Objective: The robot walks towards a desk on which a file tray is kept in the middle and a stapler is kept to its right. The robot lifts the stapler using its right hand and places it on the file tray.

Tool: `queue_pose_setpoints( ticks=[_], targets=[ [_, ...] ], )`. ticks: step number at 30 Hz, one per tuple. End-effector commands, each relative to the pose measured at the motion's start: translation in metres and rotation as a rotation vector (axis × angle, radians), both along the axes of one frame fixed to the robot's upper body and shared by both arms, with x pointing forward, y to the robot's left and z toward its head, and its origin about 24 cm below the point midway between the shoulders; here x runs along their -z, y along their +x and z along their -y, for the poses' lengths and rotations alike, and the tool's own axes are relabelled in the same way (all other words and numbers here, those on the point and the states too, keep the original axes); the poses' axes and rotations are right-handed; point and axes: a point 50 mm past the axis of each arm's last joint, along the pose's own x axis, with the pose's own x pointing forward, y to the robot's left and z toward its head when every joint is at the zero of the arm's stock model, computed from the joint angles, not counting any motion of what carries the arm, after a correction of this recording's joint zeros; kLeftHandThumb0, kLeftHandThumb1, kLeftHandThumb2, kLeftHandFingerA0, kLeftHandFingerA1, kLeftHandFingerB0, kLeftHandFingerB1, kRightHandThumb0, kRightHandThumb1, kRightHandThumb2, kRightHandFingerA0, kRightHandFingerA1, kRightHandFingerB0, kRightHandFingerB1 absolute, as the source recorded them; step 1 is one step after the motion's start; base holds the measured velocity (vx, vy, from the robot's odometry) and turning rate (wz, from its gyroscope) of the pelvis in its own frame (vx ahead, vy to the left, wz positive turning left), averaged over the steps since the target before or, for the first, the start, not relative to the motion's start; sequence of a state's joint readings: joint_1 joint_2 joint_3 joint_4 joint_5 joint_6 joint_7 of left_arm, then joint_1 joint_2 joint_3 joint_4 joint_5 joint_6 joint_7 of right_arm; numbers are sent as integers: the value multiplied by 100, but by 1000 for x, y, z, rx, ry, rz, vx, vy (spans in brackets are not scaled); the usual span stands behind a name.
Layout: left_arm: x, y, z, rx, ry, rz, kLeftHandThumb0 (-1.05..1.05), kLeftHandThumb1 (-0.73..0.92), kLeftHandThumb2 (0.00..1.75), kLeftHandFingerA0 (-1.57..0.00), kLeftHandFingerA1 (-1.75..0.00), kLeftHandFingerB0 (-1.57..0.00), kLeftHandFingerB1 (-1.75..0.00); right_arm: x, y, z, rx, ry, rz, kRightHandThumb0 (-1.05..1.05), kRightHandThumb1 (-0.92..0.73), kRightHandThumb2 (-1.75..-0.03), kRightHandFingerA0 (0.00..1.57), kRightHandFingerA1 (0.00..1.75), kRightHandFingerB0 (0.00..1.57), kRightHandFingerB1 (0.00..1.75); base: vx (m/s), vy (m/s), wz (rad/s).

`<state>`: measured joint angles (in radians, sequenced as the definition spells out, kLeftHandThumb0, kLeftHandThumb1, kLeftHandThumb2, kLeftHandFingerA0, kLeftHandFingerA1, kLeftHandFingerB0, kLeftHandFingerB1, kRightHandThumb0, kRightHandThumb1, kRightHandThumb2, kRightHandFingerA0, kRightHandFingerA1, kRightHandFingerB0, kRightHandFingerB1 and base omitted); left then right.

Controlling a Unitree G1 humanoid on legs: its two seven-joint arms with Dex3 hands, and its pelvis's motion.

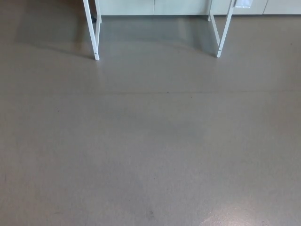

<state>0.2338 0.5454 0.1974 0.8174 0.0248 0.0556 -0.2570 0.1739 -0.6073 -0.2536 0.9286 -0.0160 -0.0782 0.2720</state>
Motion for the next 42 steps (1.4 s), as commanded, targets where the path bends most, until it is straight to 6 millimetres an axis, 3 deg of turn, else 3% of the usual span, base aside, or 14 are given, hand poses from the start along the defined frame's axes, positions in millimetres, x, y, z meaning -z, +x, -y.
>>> queue_pose_setpoints(
  ticks=[1, 3, 7, 9, 21, 24, 27, 29, 30, 36, 38, 39, 40, 42],
  targets=[
    [-4, -3, -4, -17, -35, -11, -54, 87, 64, -33, -50, -23, -40, -9, 2, 4, -40, 26, 33, -34, -51, -58, 27, 45, 6, 21, 0, 0, 0],
    [-4, -4, -2, -23, -50, -23, -54, 88, 64, -28, -48, -19, -37, -9, 1, 4, -38, 25, 32, -36, -50, -58, 25, 45, 7, 21, 0, 0, 0],
    [1, -6, -2, -53, -60, -21, -53, 87, 65, -22, -48, -18, -39, -11, 0, 6, -75, 6, 34, -42, -54, -56, 36, 46, 6, 25, 0, 0, 0],
    [1, -7, -2, -57, -61, -21, -53, 86, 65, -24, -48, -19, -39, -9, 2, 7, 38, 79, 60, -30, -51, -57, 26, 44, 10, 22, 0, 0, 0],
    [4, -7, 1, -62, -67, -14, -52, 87, 65, -25, -48, -18, -38, -14, 7, 8, -47, 29, 40, -38, -54, -56, 32, 45, 6, 25, 19, 36, 6],
    [4, -8, 2, -39, -62, -24, -53, 87, 65, -24, -48, -19, -39, -16, 9, 9, -28, 28, 43, -36, -51, -58, 25, 43, 9, 21, 207, 357, -4],
    [3, -10, 4, -24, -69, -34, -54, 88, 66, -22, -46, -16, -38, -18, 12, 10, -59, 2, 18, -40, -54, -56, 31, 40, 6, 25, 267, 384, -9],
    [4, -10, 6, -33, -63, -30, -53, 88, 66, -23, -46, -18, -39, -20, 15, 10, -24, 34, 47, -33, -51, -58, 24, 42, 9, 22, 210, 149, 1],
    [5, -10, 6, -35, -64, -31, -53, 89, 66, -23, -46, -18, -38, -22, 17, 10, -68, -5, 16, -41, -52, -58, 31, 44, 10, 21, 235, 54, 5],
    [8, -15, 8, -59, -75, -34, -53, 88, 66, -21, -46, -19, -38, -22, 18, 10, -64, -1, 40, -35, -52, -58, 27, 44, 9, 21, 235, -71, 11],
    [11, -18, 7, -47, -68, -39, -54, 89, 66, -22, -46, -18, -38, -25, 22, 9, -75, -2, 17, -36, -51, -58, 34, 45, 9, 21, 251, -210, 18],
    [13, -19, 7, -56, -72, -38, -53, 89, 66, -24, -46, -18, -38, -27, 23, 10, -86, 1, 12, -45, -42, -70, 36, 52, 7, 23, 342, -257, 21],
    [14, -20, 7, -59, -71, -40, -54, 88, 66, -23, -45, -17, -37, -28, 23, 9, -98, 0, 7, -42, -52, -55, 39, 43, 5, 25, 492, -208, -15],
    [17, -22, 6, -66, -70, -44, -55, 88, 66, -23, -47, -18, -38, -30, 23, 10, -105, 15, 4, -41, -52, -55, 40, 44, 5, 24, 627, -93, 58]
  ],
)
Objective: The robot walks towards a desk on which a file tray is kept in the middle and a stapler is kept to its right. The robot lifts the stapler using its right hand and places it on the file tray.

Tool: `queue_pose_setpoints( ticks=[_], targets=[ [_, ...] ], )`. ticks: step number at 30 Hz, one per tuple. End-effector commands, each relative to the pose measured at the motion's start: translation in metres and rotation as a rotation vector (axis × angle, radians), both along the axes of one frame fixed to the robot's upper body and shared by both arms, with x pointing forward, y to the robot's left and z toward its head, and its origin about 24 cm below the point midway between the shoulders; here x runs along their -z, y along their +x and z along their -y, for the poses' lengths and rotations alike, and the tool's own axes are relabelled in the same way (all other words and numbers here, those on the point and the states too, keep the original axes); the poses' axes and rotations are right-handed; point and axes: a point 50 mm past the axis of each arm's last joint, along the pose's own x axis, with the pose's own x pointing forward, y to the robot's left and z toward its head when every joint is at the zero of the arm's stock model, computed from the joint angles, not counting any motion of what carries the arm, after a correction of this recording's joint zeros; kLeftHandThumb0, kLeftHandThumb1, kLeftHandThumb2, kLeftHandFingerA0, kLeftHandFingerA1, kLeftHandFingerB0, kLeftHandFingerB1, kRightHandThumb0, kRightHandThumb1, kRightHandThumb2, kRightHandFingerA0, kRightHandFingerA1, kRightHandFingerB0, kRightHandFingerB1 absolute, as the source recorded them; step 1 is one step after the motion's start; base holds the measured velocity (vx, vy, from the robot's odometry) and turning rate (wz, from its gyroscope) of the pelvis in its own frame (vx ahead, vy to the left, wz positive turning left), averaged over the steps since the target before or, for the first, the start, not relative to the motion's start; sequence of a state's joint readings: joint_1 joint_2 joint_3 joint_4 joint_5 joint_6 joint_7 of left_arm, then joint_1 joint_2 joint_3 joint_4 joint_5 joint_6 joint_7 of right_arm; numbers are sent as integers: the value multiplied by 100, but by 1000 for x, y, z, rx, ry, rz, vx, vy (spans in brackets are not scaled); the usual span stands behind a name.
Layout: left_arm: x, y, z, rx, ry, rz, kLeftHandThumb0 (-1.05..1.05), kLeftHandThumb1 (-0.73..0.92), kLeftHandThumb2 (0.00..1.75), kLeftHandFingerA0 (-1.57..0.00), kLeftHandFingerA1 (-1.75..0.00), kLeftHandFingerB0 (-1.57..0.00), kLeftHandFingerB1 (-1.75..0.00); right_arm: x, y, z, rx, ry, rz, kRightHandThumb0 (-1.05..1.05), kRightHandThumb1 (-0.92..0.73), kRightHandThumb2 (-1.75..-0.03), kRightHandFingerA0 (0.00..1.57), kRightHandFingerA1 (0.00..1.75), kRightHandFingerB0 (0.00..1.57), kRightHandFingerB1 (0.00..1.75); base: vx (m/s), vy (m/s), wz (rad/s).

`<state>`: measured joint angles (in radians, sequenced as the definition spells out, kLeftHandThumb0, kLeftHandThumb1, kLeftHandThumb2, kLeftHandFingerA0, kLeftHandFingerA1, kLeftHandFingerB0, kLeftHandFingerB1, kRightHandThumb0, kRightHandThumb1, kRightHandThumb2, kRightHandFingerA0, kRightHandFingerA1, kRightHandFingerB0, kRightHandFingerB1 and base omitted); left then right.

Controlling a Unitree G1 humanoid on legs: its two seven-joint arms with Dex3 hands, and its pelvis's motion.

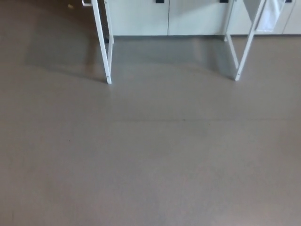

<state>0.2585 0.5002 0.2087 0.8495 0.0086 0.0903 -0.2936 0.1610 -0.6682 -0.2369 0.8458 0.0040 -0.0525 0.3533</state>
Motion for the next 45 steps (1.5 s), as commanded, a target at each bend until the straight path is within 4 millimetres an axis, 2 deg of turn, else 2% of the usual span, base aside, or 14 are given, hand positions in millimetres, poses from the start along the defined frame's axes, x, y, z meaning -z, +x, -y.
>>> queue_pose_setpoints(
  ticks=[1, 5, 16, 19, 27, 28, 31, 32, 37, 38, 40, 42, 43, 45],
  targets=[
    [1, -1, -4, 0, 22, 19, -55, 88, 66, -24, -47, -18, -37, -9, 2, 5, -14, -11, -26, -41, -52, -55, 40, 46, 5, 25, 399, -107, 24],
    [2, -4, -2, -18, 13, 18, -54, 88, 65, -25, -45, -21, -37, -11, 8, 7, -37, -46, -67, -42, -53, -56, 31, 45, 5, 25, 316, -117, 0],
    [6, -6, -1, -21, 21, 15, -54, 88, 65, -25, -48, -19, -38, -12, 17, 3, -45, -48, -23, -40, -54, -56, 39, 43, 5, 25, 419, 79, -22],
    [6, -8, 0, -54, 3, 34, -55, 87, 65, -26, -48, -21, -39, -13, 19, 0, 21, 18, 28, -33, -54, -56, 30, 42, 5, 25, 438, 133, -3],
    [7, -7, 0, -59, 8, 31, -54, 87, 64, -28, -47, -21, -37, -16, 22, 3, -60, -27, -19, -41, -52, -55, 36, 43, 5, 25, 397, -50, 14],
    [5, -3, -1, -39, 11, 38, -54, 87, 65, -26, -47, -20, -37, -15, 27, 3, -42, -36, -30, -42, -44, -68, 39, 51, 7, 22, 517, -183, 37],
    [5, -1, -2, -45, 10, 41, -54, 87, 65, -28, -46, -21, -37, -12, 26, 1, -14, -16, 12, -32, -53, -58, 37, 45, 7, 20, 519, -297, 63],
    [4, -1, -2, -23, 20, 31, -54, 88, 64, -30, -47, -21, -38, -12, 25, 1, -28, -26, 1, -38, -55, -56, 40, 45, 5, 25, 496, -276, 19],
    [4, 0, -1, 3, 26, 22, -53, 89, 65, -30, -48, -22, -39, -14, 25, 1, -40, -56, -21, -37, -53, -59, 33, 45, 9, 21, 416, -121, 1],
    [4, 0, -1, 1, 24, 25, -52, 89, 65, -30, -49, -22, -39, -14, 26, 2, -29, -48, -20, -42, -44, -68, 36, 53, 7, 24, 404, -10, -12],
    [4, 1, -1, -7, 20, 29, -52, 88, 65, -31, -49, -23, -39, -13, 26, 3, -13, -52, -37, -43, -46, -71, 57, 61, 8, 22, 380, 52, -28],
    [4, 0, -1, -15, 19, 30, -52, 88, 65, -31, -49, -23, -39, -13, 26, 4, -21, -53, -43, -43, -46, -71, 57, 61, 8, 22, 528, 119, -24],
    [4, 0, -1, -21, 12, 30, -52, 88, 65, -30, -48, -22, -39, -13, 26, 4, 16, -15, -19, -40, -44, -69, 39, 53, 7, 22, 551, 154, -34],
    [4, 0, -1, -1, 16, 25, -53, 89, 65, -30, -47, -22, -38, -13, 26, 4, 1, -38, -30, -42, -44, -69, 34, 51, 7, 24, 559, 130, -59]
  ],
)
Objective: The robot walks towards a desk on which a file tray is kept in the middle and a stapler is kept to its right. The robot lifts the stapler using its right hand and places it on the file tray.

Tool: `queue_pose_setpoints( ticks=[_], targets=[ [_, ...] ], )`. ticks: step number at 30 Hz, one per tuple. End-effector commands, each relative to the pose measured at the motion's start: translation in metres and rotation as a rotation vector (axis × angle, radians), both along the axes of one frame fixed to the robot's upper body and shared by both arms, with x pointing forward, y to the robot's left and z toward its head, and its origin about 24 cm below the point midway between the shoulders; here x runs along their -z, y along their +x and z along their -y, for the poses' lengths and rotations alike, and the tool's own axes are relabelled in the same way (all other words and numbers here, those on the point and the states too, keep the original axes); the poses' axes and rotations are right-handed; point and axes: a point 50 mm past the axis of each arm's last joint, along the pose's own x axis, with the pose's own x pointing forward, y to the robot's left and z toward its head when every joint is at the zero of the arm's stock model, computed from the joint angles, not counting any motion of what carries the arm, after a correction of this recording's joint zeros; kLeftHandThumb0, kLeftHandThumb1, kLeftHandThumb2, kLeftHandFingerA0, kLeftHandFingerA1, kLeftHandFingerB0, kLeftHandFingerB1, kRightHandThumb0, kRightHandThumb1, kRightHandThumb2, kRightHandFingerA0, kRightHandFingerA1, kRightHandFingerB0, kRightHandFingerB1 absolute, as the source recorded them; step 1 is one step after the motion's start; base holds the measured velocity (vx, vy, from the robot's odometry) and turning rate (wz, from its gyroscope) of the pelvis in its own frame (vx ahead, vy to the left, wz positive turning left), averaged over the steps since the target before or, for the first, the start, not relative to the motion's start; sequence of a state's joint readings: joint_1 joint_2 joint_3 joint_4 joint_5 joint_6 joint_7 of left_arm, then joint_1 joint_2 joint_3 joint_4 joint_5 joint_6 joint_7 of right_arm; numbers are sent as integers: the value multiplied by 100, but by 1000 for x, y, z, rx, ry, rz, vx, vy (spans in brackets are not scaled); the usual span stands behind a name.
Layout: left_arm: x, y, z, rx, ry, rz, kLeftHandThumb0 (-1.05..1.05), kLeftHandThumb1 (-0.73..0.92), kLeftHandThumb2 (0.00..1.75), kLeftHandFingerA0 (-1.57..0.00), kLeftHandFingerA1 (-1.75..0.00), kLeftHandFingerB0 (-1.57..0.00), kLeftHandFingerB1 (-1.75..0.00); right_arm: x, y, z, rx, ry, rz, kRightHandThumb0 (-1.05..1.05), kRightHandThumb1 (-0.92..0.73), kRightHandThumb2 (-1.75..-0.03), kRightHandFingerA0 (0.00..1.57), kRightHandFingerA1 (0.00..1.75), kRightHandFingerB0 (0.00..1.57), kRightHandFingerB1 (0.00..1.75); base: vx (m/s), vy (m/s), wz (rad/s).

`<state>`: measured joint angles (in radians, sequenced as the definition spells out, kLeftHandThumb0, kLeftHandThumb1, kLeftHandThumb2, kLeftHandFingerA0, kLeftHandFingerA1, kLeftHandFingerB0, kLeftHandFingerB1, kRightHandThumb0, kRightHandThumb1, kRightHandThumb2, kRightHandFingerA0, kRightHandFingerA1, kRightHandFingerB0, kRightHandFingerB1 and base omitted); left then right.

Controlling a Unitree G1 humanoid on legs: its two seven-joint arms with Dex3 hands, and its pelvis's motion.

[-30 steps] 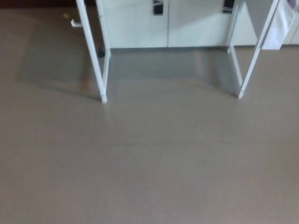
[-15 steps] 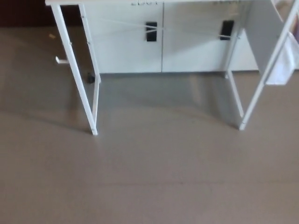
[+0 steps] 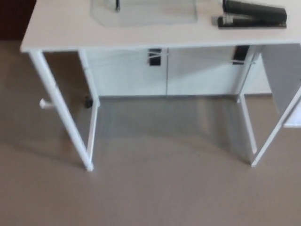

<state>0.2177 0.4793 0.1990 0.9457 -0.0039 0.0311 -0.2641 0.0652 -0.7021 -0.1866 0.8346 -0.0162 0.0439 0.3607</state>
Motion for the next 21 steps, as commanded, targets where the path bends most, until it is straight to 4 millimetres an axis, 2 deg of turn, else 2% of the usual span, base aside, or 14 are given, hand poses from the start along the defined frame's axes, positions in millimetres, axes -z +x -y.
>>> queue_pose_setpoints(
  ticks=[1, 3, 4, 5, 6, 8, 12, 13, 14, 15, 16, 19, 20, 21],
  targets=[
    [-4, -1, -5, 19, 20, 1, -53, 89, 64, -30, -46, -20, -37, -4, 0, 3, -54, -38, -42, -38, -58, -59, 27, 42, 1, 19, 535, 157, -42],
    [-4, -1, -5, 14, 22, 1, -53, 89, 64, -31, -46, -21, -37, -5, 1, 3, -73, -31, -25, -42, -56, -56, 27, 40, 1, 24, 526, 150, -38],
    [-3, -2, -5, 10, 18, 7, -52, 89, 65, -31, -48, -21, -38, -4, 1, 3, 19, -3, 11, -35, -50, -59, 33, 44, 8, 21, 507, 141, 5],
    [-2, -1, -5, -6, 25, 1, -52, 88, 64, -32, -47, -23, -38, -5, 3, 1, -30, -41, -10, -37, -52, -58, 35, 42, 8, 20, 493, 131, -5],
    [-2, -2, -6, -10, 22, 4, -52, 88, 65, -31, -47, -22, -38, -5, 5, 1, -47, -43, -45, -46, -42, -76, 31, 52, 2, 22, 488, 121, 1],
    [-3, -4, -6, -2, 27, 1, -53, 88, 65, -34, -48, -25, -39, -6, 5, 1, -50, -40, -49, -45, -43, -70, 36, 51, 7, 23, 483, 110, 7],
    [-3, -4, -6, -25, 19, 11, -52, 87, 65, -34, -48, -23, -39, -5, 6, 1, -33, -36, -43, -44, -45, -70, 38, 51, 7, 22, 296, -111, 24],
    [-2, -4, -6, -30, 19, 11, -53, 87, 65, -33, -47, -23, -38, -5, 6, 0, -22, -28, -14, -39, -44, -68, 34, 51, 8, 23, 400, -237, 33],
    [-2, -4, -6, -29, 18, 12, -57, 72, 93, -28, -54, -17, -47, -5, 5, -1, -18, -20, 1, -32, -53, -59, 36, 45, 8, 20, 375, -229, 52],
    [-2, -4, -6, -24, 18, 12, -52, 88, 64, -33, -48, -22, -38, -5, 5, -1, -24, -22, 2, -32, -53, -59, 38, 45, 7, 20, 355, -213, 55],
    [-3, -4, -6, -15, 21, 10, -57, 73, 93, -28, -54, -18, -47, -5, 5, -2, -17, -30, 10, -38, -44, -65, 38, 50, 8, 28, 355, -215, 29],
    [-4, -3, -6, -5, 28, 7, -57, 72, 94, -28, -55, -18, -48, -3, 5, -4, 26, -8, 44, -34, -44, -65, 35, 50, 8, 26, 233, -118, 4],
    [-4, -3, -5, -11, 21, 11, -52, 88, 65, -32, -48, -22, -38, -3, 5, -4, 31, 3, 44, -30, -52, -59, 36, 46, 9, 21, 151, -18, 3],
    [-4, -3, -5, -4, 20, 13, -52, 89, 64, -33, -48, -23, -38, -2, 4, -3, 36, 16, 44, -30, -51, -58, 34, 45, 9, 21, 165, 3, -7]
  ],
)
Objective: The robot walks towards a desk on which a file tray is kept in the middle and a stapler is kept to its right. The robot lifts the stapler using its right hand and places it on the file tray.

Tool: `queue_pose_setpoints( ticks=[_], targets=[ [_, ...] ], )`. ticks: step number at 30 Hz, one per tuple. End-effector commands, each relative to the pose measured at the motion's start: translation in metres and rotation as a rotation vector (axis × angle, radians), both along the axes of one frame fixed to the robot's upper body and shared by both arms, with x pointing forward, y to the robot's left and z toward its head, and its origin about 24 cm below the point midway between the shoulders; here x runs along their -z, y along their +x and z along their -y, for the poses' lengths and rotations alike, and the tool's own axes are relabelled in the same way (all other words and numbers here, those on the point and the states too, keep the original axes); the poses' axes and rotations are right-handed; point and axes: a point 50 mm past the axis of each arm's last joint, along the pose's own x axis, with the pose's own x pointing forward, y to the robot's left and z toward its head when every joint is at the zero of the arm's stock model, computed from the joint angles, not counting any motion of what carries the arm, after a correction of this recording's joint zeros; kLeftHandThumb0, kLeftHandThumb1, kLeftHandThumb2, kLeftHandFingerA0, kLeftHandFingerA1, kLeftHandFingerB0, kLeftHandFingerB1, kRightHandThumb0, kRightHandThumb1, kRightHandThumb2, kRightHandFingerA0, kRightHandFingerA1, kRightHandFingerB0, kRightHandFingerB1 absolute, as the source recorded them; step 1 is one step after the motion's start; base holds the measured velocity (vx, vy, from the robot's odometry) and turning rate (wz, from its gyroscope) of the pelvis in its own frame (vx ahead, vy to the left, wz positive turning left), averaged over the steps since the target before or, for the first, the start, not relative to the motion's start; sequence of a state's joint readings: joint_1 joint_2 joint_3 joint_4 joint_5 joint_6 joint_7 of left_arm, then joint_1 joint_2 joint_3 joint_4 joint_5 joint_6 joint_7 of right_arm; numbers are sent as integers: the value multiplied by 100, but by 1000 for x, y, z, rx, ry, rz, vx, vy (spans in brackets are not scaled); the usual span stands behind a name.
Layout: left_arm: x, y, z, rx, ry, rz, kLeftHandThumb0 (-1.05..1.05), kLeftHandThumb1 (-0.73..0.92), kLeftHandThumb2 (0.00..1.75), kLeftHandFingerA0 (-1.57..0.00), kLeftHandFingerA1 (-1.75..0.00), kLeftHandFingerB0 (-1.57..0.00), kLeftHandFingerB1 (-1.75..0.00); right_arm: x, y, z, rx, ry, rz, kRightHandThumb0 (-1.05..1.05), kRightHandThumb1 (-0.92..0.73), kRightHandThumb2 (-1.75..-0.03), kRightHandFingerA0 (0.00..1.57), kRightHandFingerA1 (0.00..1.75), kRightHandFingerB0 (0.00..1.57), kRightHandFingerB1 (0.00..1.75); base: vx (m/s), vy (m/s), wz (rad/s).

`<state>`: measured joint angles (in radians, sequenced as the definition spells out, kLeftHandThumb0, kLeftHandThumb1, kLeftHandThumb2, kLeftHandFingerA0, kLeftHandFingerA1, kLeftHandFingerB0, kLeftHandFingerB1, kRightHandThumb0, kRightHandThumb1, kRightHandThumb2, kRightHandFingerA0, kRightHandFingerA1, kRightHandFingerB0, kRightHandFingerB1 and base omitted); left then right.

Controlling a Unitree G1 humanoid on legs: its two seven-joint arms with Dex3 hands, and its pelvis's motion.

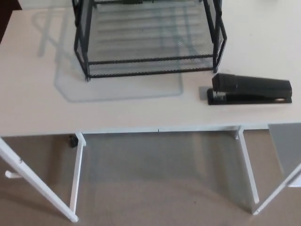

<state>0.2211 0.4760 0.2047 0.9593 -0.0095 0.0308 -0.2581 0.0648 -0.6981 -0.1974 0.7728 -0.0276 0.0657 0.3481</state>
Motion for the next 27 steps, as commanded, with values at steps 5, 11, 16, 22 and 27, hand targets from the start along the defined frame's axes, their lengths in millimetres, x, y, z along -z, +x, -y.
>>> queue_pose_setpoints(
  ticks=[5, 11, 16, 22, 27],
  targets=[
    [-8, 6, -6, 15, 24, 34, -52, 88, 64, -33, -48, -21, -38, 4, -5, 1, 2, -12, -15, -43, -44, -68, 36, 51, 8, 24, 151, 93, -11],
    [-8, 7, -7, 16, 24, 31, -52, 89, 64, -32, -47, -21, -37, 6, -7, 2, 31, 16, 0, -31, -52, -59, 36, 45, 8, 20, 47, 45, -10],
    [-8, 7, -7, 26, 24, 31, -52, 88, 64, -34, -48, -23, -38, 3, -6, 4, -12, -9, -45, -39, -55, -56, 37, 41, 4, 24, 122, 71, 4],
    [-8, 4, -7, 4, 22, 39, -58, 71, 93, -27, -55, -14, -46, 5, -5, 2, 6, -16, -18, -33, -56, -56, 34, 42, 5, 25, 109, -42, 5],
    [-8, 3, -8, -1, 24, 33, -57, 72, 93, -27, -55, -16, -47, 2, -5, 3, 85, 23, 23, -30, -55, -60, 35, 45, 8, 20, 19, -202, -11]
  ],
)
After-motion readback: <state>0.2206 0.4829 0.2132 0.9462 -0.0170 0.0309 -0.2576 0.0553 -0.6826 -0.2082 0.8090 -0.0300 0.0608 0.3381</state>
